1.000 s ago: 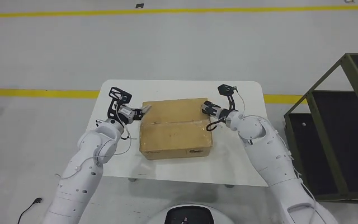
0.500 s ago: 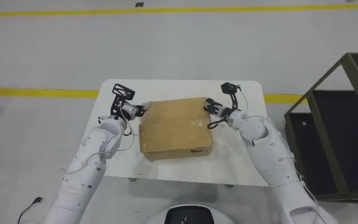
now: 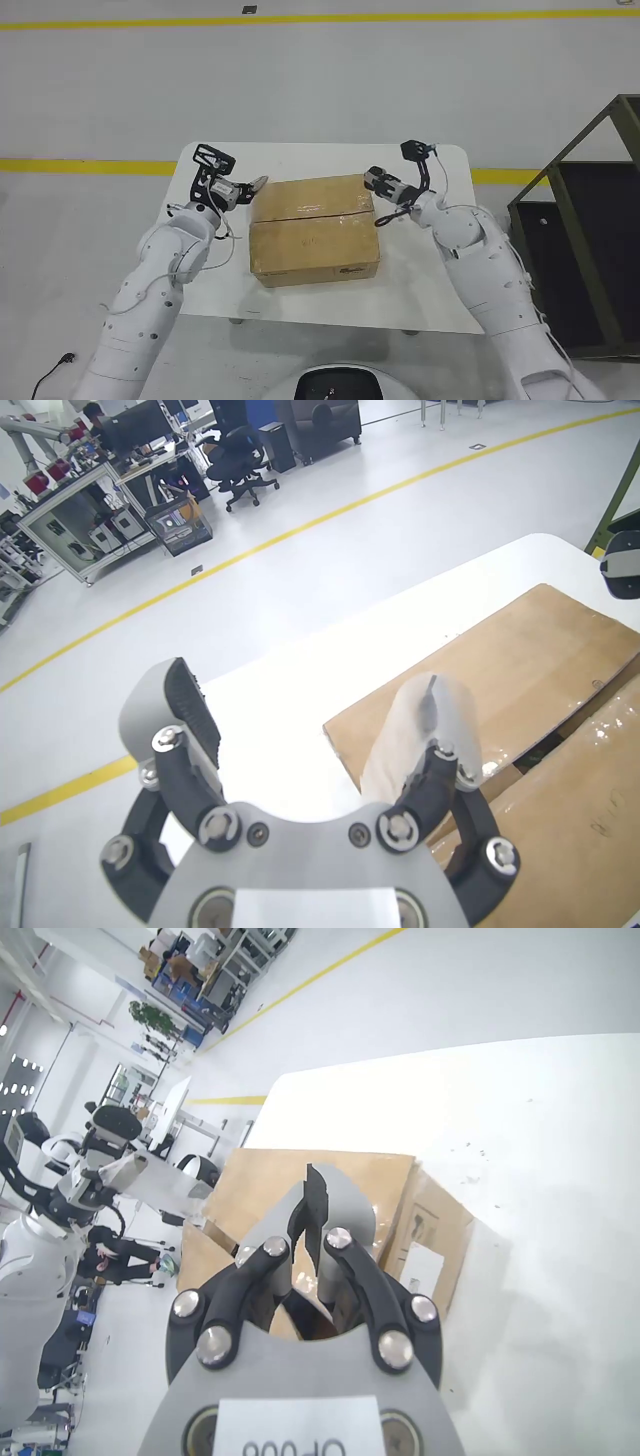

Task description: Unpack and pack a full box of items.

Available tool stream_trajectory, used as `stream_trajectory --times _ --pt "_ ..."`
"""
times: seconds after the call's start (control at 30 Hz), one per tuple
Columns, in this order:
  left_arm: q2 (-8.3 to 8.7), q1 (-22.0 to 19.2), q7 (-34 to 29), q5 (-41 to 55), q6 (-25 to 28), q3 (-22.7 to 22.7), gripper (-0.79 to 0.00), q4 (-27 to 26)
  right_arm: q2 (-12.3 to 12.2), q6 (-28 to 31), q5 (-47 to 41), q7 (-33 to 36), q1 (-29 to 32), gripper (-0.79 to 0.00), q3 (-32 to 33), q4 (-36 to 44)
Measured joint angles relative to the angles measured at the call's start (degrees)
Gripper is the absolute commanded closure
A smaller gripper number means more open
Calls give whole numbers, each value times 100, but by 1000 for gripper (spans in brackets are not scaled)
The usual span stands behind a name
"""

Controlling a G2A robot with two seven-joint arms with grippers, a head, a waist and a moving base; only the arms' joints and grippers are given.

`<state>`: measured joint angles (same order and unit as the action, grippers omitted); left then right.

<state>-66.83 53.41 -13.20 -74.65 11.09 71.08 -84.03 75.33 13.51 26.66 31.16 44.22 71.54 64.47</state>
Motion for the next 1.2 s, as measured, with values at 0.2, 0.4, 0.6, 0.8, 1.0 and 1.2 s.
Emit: stream_trajectory --times 0.2,0.4,0.6,0.8,1.0,1.2 --pt "-47 -148 -52 53 -27 -99 -785 -56 -94 -212 76 -266 -35 0 404 38" --pt "-51 -175 -81 171 4 17 -785 -29 -80 340 -448 518 32 0 168 397" --pt "-22 -33 -130 228 4 243 -785 -201 6 763 -712 1136 127 0 -457 263" --pt "16 192 -202 260 38 482 -785 -438 90 887 -196 1157 -47 0 -1019 -288" --pt "35 330 -267 273 43 621 -785 -622 194 657 60 695 -267 0 -1317 -672" --pt "31 392 -329 365 103 629 -785 -839 242 746 64 590 -387 0 -1436 -682"
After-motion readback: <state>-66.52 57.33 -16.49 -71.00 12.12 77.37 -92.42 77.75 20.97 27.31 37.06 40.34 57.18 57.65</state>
